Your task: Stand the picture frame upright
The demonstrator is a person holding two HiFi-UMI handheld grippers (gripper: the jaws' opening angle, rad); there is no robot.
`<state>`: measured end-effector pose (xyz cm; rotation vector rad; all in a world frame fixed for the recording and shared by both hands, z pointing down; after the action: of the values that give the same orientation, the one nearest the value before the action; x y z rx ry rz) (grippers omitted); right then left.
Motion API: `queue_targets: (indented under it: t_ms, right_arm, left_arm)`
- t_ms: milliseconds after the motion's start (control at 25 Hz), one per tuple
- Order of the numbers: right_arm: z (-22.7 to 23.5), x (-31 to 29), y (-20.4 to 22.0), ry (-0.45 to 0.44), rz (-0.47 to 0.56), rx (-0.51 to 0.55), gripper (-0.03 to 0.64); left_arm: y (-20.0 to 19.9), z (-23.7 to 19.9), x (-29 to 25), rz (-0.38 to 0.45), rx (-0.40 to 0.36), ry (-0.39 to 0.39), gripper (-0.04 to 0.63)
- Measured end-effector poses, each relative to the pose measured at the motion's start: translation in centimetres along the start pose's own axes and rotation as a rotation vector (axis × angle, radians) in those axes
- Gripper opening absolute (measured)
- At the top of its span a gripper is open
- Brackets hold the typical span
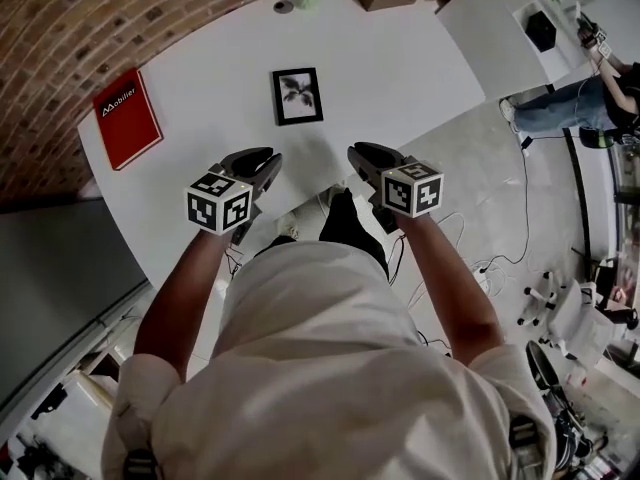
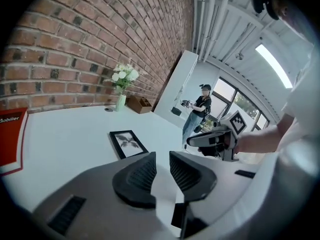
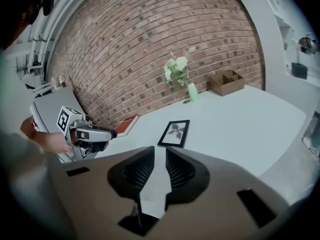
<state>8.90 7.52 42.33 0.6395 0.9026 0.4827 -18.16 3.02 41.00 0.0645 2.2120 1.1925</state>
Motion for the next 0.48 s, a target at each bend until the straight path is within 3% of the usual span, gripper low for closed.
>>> queue_targets:
  t_ms: [200,480]
  right_arm:
    - [3.1,-4.3,-2.0,-0.045,-0.059,-0.018,0.058]
    - [7.2,-10.4,-4.2,-0.107,-0.169,-0.031,0.058]
  left_arm:
    - [-0.9,-3.7,-2.5,-0.03,0.066,-0.03,0.089]
    - [-1.5,-8.3,-7.3,-0.139,0.126,-0.033,0.098]
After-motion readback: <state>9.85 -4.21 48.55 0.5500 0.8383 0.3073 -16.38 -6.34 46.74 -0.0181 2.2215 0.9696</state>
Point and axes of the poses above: the fingertips, and each gripper's own axes: x backward along the fingers, z to its right, y out of its underside, the point moved 9 cm from there along x, backward along the fingers, and after that the axes turned 3 degrees about -x, right-handed, at the moved point
